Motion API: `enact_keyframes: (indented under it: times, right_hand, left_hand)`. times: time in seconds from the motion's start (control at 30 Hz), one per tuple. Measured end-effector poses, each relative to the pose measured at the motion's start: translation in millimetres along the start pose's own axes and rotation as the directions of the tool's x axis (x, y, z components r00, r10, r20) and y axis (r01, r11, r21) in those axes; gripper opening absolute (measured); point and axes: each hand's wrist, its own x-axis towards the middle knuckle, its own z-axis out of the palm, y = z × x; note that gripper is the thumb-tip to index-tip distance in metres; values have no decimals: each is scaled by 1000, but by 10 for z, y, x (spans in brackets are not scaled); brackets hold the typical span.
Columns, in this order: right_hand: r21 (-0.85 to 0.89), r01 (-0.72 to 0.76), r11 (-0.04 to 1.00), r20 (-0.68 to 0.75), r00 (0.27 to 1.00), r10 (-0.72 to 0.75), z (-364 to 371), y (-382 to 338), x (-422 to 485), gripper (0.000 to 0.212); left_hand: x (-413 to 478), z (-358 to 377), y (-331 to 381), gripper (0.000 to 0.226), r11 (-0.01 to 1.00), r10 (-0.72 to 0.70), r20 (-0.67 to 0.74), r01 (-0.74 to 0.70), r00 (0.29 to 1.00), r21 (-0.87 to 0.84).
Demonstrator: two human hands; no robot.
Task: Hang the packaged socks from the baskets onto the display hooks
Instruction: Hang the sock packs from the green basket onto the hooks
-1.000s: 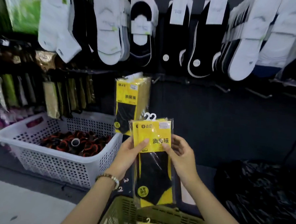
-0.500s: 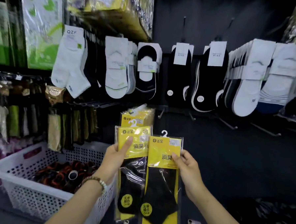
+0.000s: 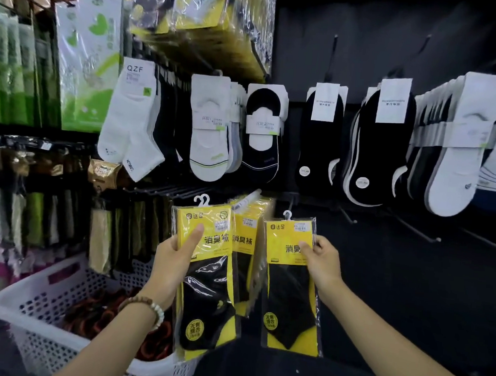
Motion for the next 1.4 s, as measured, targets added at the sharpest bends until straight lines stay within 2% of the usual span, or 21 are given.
enact_keyframes:
  times: [0.13,0.23,0.33,0.43,0.5,0.63,0.73,0.8,0.87,0.97,1.03,1.17,1.27,1.4]
  right_hand:
    - [15,-98,995,-103,990,99,63,166,213,4]
    - [9,-190,982,-204,961,188,31,280,324,17]
    - [40,-257,966,-298,919,257,-48,342,337,14]
    - [90,-282,955,-322,899,295,-148,360,248,17]
    - [106,-253,962,-258,927,272,-172,310,127,17]
    - [101,-165,981,41,986,162,-68,41,-260,9]
    - [87,-108,990,233,969,85,42,-129,-521,14]
    - [22,-63,998,280,959,54,98,-182,-640,22]
    - [-14,-27,1000,254,967,29,122,-195,-699,27]
    - [2,-38,999,198,980,37,103,-195,-726,31]
    - [31,-68,997,200,978,60,53,-185,-723,29]
    - [135,-202,970,186,967,175,-108,-91,-687,25]
    - [189,-195,962,93,979,180,-248,-31,-620,18]
    - [167,-130,977,-59,988,142,-355,-67,-432,11]
  left_hand:
    - [29,47,-16,49,999,-3,1,3,1000,-46]
    - [42,74,-79,43,998,11,4,-10,1000,-56]
    - [62,94,-143,43,998,2,34,0,999,-64]
    - [42,147,-182,39,998,-7,44,10,999,-61]
    - [6,200,-195,34,997,-13,51,17,999,-74]
    - [-72,333,-219,31,992,-42,107,54,993,-115]
    - [-159,467,-210,32,990,-74,148,90,986,-108]
    - [-242,543,-177,33,990,-81,153,97,985,-98]
    - [-319,604,-143,32,983,-99,155,121,983,-140]
    - [-410,653,-121,44,970,-109,179,144,978,-194]
    - [-419,654,-125,53,981,-89,187,119,978,-151]
    - [-402,573,-68,51,999,-27,202,31,979,-15]
    - [-316,474,-81,50,998,50,149,-55,988,25]
    - [-165,330,-113,49,992,122,112,-126,986,23]
